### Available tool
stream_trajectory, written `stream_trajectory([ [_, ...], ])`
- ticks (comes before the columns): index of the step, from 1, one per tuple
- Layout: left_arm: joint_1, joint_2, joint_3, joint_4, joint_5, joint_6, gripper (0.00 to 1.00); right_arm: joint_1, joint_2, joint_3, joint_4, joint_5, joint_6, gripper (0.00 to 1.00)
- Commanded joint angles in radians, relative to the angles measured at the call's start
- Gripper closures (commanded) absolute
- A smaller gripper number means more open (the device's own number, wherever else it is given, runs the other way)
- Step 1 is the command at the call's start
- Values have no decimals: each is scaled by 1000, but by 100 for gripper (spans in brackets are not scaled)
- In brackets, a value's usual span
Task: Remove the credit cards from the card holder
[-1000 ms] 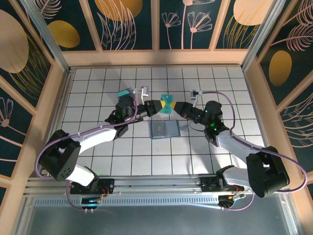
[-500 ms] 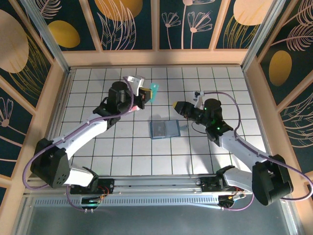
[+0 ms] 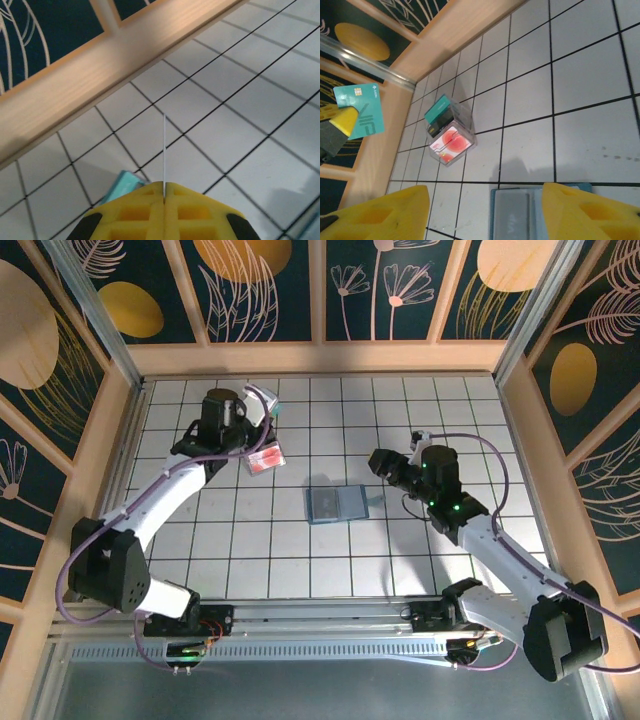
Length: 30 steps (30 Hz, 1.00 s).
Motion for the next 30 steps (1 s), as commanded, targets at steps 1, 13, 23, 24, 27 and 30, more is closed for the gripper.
stream_trajectory([
  [1, 30, 47, 63, -63, 24, 151, 100, 0, -29, 29, -36, 68, -13, 35],
  [13, 91, 239, 197, -197, 25, 336, 100, 0, -36, 34, -68, 126, -13, 22],
  [23, 129, 374, 279, -270, 28, 436, 100, 0, -32, 42, -92, 157, 0, 14],
  [24, 133, 381, 284, -272, 29, 443, 100, 1, -33, 42, -96, 162, 2, 13],
  [27, 144, 397, 294, -272, 29, 452, 100, 0, -37, 44, -104, 175, 7, 9],
  [30, 150, 413, 304, -279, 28, 465, 100, 1, -39, 48, -107, 182, 8, 8],
])
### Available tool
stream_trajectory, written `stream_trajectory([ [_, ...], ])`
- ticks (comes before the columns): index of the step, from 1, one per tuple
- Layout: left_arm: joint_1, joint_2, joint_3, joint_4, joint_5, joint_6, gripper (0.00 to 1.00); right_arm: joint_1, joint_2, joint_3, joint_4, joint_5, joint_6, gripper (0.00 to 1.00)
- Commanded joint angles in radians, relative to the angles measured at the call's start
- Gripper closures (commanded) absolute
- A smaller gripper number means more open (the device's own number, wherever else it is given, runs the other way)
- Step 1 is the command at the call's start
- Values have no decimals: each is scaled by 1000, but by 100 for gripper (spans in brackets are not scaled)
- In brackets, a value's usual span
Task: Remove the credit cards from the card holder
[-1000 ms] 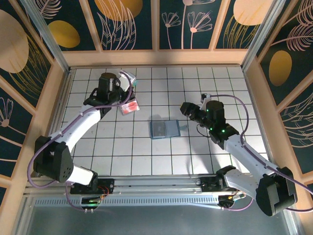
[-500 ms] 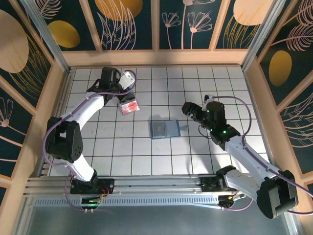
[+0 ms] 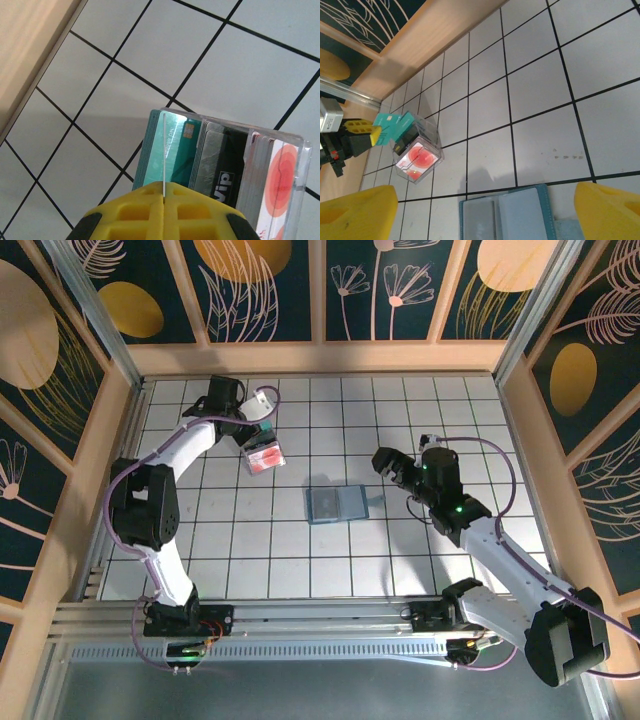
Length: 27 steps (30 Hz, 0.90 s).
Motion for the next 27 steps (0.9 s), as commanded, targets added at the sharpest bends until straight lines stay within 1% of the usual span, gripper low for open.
stream_trajectory([
  [1, 9, 29, 41, -40, 5, 53, 100, 1, -12, 44, -15, 38, 7, 8],
  [10, 15, 92, 103, -94, 8, 83, 100, 0, -15, 49, -29, 51, 12, 7],
  [23, 16, 147, 119, -111, 34, 79, 100, 0, -19, 46, -30, 57, 12, 7],
  [27, 16, 161, 144, -150, 86, 72, 100, 1, -17, 44, -29, 58, 12, 7],
])
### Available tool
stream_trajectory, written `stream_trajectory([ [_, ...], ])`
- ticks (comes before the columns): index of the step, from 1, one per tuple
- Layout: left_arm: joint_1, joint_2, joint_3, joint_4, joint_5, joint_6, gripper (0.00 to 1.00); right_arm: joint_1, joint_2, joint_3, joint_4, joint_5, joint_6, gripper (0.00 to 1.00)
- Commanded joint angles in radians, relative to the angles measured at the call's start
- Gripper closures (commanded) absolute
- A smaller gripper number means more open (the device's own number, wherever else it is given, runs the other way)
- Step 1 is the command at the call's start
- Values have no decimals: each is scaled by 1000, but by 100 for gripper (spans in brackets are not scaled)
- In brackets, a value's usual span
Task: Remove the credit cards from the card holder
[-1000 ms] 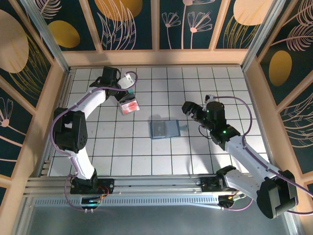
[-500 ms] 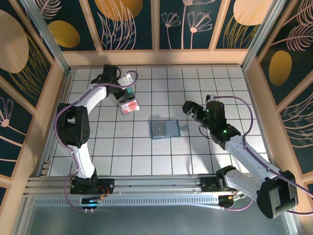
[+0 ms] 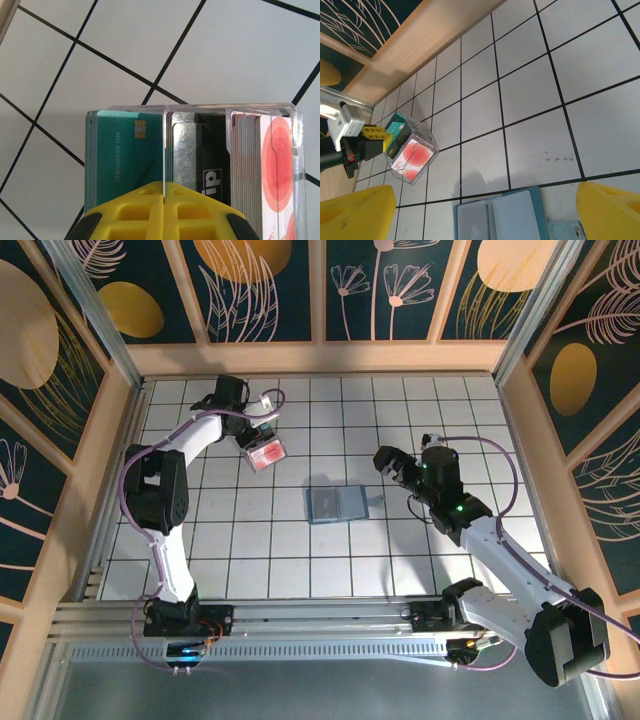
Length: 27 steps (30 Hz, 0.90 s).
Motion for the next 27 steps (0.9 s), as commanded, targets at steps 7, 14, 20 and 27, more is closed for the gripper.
stream_trajectory([
  [7, 5, 19, 54, -105, 169, 0, 100, 0, -16, 27, 1, 27, 13, 7],
  [14, -20, 37, 59, -127, 189, -24, 100, 0, -14, 22, 6, 27, 15, 7],
  [20, -40, 48, 71, -122, 190, -55, 100, -2, -16, 20, 4, 25, 14, 7],
  [27, -40, 67, 165, -212, 121, -76, 76, -1, -21, 16, 6, 18, 9, 7],
])
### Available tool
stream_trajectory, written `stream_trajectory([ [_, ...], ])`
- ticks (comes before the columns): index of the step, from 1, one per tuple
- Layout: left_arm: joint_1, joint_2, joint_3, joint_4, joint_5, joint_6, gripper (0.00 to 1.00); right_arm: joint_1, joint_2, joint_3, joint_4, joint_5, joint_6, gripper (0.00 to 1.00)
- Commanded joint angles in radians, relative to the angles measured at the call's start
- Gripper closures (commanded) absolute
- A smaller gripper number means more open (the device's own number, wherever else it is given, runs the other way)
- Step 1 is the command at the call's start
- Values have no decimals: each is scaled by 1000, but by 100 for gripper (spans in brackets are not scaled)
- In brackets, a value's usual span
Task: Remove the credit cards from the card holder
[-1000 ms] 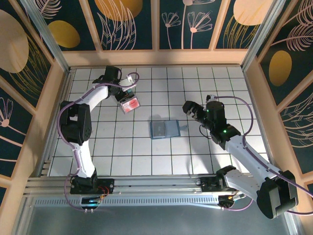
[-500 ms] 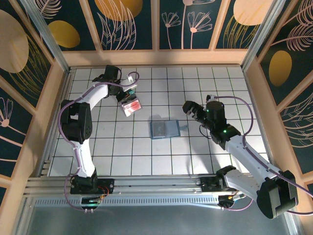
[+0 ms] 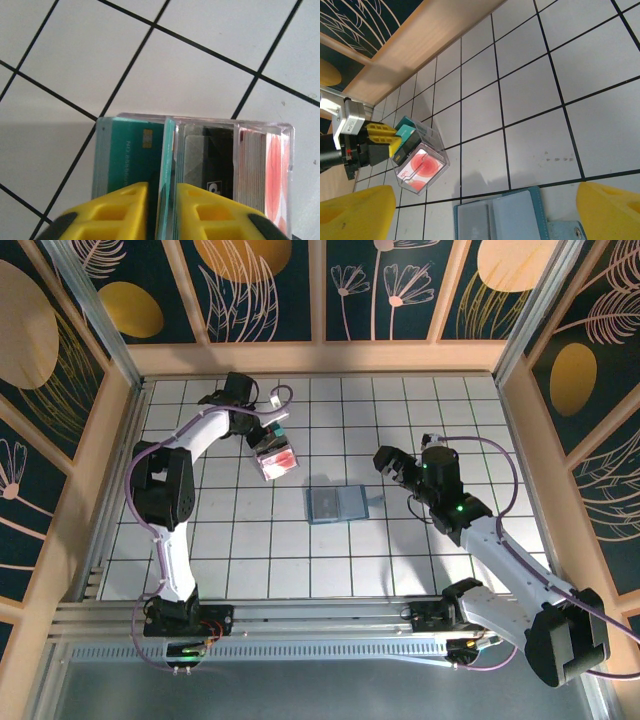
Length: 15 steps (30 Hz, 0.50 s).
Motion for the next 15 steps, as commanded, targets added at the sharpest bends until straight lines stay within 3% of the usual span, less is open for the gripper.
stream_trajectory([
  [1, -4, 16, 66, -88, -21, -8, 76, 0, -21, 16, 7, 17, 10, 7],
  [10, -4, -26, 75, -80, -204, -45, 75, 2, 0, 23, 10, 2, 2, 7],
  [15, -4, -110, 64, -54, -153, -108, 69, 31, 44, 52, -36, 35, -27, 15],
])
